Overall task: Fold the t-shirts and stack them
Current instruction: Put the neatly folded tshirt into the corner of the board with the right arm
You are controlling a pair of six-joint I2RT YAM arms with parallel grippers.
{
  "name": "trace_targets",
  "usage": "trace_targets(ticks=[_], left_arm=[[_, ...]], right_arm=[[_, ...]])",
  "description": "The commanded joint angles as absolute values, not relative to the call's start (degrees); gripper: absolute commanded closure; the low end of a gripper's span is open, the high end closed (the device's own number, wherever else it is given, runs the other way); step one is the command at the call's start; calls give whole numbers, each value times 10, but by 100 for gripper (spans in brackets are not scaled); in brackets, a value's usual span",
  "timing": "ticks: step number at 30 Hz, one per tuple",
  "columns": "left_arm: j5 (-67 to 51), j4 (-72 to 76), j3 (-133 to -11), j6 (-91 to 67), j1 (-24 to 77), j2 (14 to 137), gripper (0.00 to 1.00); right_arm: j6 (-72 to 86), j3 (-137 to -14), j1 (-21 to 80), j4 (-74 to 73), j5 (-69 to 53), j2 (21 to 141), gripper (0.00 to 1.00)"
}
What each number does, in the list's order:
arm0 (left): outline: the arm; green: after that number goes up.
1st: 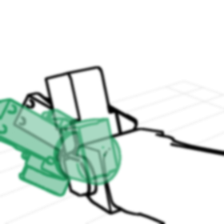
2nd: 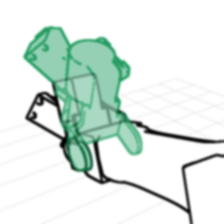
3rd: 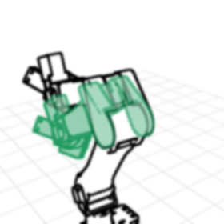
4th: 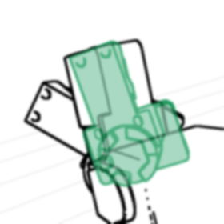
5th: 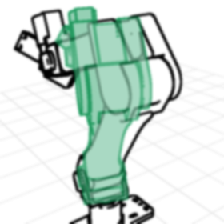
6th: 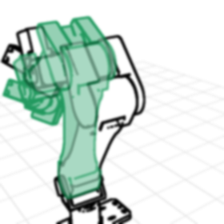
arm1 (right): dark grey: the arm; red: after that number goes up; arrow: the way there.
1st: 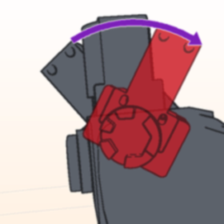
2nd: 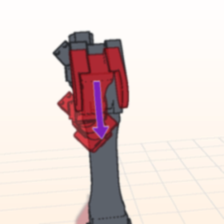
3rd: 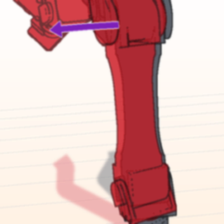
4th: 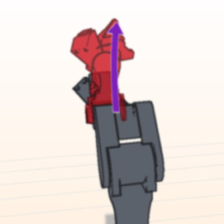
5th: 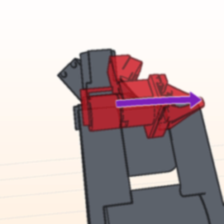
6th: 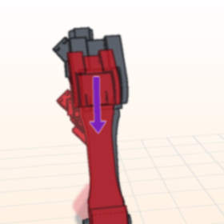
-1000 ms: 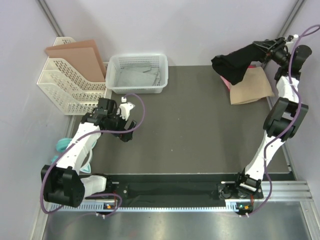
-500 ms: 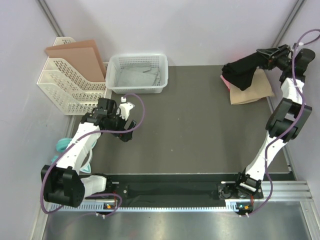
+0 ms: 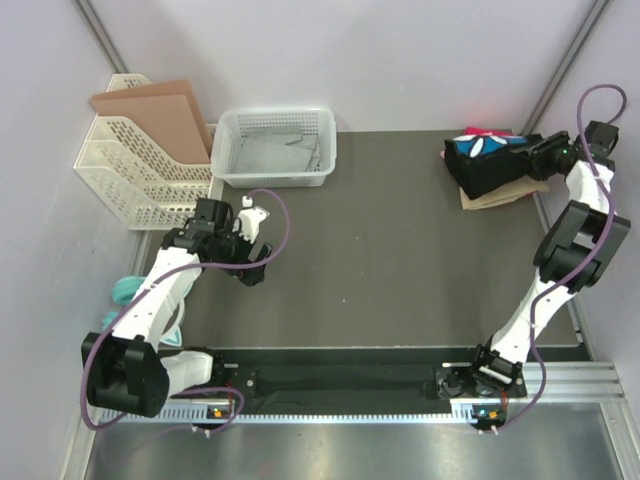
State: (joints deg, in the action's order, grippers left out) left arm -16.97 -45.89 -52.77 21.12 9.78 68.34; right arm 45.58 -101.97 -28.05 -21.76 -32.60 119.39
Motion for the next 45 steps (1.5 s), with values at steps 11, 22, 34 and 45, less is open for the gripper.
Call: trace_targets(ticks=[11,22,34,45], left_arm=[[-214,-449,-519,208,94,664,1],[-223,-463,-551,209,94,662,1],[-199,-413,-560,191,94,679,1],[-176,-410,-590,185,93,711,1]], right_arm=[[357,-1064,-289,-540,-60,1135,7],[349,-967,-266,-522,-20,925,0],[366,-1125,-192,-364,-285,1112,14],[377,-1247,-208,-294,-329,1271,6]])
